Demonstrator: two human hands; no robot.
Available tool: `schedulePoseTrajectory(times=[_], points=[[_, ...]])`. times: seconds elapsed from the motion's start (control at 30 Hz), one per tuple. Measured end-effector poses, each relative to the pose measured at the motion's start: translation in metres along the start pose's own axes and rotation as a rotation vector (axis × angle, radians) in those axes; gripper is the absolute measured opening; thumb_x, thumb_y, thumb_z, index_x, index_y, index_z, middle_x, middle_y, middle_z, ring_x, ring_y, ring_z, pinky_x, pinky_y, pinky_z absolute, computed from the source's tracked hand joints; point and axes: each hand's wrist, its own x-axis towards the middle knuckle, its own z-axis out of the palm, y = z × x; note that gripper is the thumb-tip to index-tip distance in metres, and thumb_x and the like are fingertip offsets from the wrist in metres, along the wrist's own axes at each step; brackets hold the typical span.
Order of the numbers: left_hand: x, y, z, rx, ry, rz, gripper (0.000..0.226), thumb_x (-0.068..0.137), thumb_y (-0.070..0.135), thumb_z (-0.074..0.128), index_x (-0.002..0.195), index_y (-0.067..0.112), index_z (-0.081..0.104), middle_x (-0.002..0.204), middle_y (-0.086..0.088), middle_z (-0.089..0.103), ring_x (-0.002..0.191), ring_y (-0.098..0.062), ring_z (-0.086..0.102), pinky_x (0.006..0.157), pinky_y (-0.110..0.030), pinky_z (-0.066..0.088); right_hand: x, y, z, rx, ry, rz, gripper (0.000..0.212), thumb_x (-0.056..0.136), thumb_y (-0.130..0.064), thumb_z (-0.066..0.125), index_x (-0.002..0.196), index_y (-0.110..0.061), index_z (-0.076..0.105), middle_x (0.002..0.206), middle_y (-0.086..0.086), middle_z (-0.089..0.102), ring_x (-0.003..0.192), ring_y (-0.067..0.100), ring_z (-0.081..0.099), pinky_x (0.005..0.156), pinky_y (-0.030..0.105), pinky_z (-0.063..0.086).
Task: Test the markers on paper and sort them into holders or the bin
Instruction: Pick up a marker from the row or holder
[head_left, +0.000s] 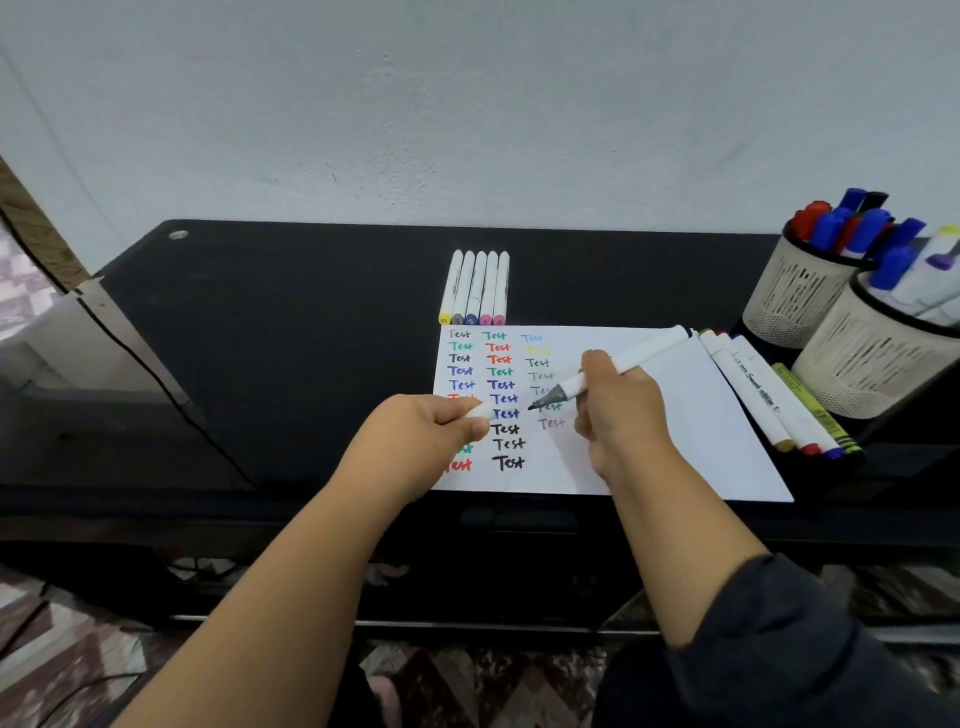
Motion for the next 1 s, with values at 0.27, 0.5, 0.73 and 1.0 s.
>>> schedulePoseTrajectory(times=[0.27,0.5,0.73,1.0], points=[[0.008,-0.004,0.005,-0.049,0.047,0.021,0.033,0.086,0.038,0.065,0.118,0.031,0.065,0.109,0.01,0.068,0.087,-0.007,0.065,0.081,-0.027,0.052,0.005,-0.001,-0.023,-0.141,-0.16,-0.162,0.02,0.086,-0.024,0.068,0.071,-0.016,0.057,0.053,-0.003,0.057,0.047,0.008,0.045,0.045,0.019,0.036],[0.012,-0.005,0.008,0.01,0.074,0.051,0.034,0.086,0.044,0.063,0.12,0.035,0.062,0.108,0.015,0.065,0.088,0.001,0.059,0.072,-0.022,0.049,0.007,0.013,-0.028,-0.405,-0.065,-0.324,0.037,0.083,-0.016,0.06,0.061,-0.017,0.03,0.065,0.01,0.038,0.059,0.017,0.034,0.056,0.027,0.029],[0.016,-0.004,0.013,0.063,0.09,0.059,0.037,0.088,0.044,0.06,0.123,0.035,0.06,0.121,0.011,0.062,0.097,-0.007,0.059,0.078,-0.025,0.049,0.009,0.021,-0.029,-0.495,-0.095,-0.397,0.04,0.085,-0.014,0.059,0.061,-0.016,0.027,0.05,-0.01,0.031,0.047,0.006,0.029,0.043,0.015,0.024],[0.016,-0.006,0.015,0.062,0.084,0.068,0.035,0.088,0.044,0.059,0.122,0.035,0.06,0.118,0.011,0.064,0.09,-0.003,0.059,0.072,-0.02,0.047,0.009,0.021,-0.028,-0.523,-0.101,-0.415,0.039,0.084,-0.011,0.057,0.062,-0.016,0.026,0.058,-0.002,0.027,0.044,0.005,0.029,0.042,0.015,0.023]])
